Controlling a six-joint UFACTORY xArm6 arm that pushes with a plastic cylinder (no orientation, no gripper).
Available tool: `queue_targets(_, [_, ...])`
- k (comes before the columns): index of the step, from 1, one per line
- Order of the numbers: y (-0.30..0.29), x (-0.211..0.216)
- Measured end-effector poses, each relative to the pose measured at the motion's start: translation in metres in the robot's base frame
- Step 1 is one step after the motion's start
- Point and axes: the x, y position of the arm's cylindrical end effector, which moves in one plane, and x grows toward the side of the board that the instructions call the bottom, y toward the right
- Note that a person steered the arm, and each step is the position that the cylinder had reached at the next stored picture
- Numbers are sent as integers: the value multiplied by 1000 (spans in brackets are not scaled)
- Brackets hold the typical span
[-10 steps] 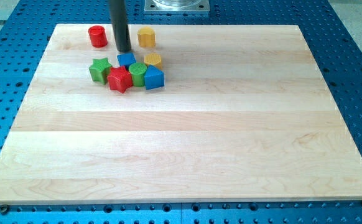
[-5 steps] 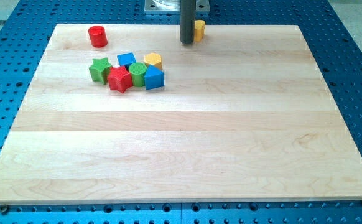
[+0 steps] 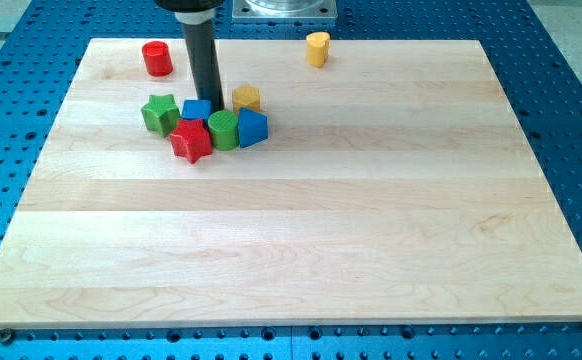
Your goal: Place the heart and triangle in a horizontal line
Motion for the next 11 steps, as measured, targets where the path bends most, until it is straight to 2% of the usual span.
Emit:
queue_targets(2, [0,57])
queue_targets(3, [39,73])
queue_targets(4, [61,44])
queue_targets(5, [49,40])
queue_targets(6, [89,20])
queue_targets(7, [104,-10])
queue_targets(8, [67,-11])
queue_targets(9, [58,-33])
queue_targets(10, [87,-45])
queue_targets(11, [161,-45])
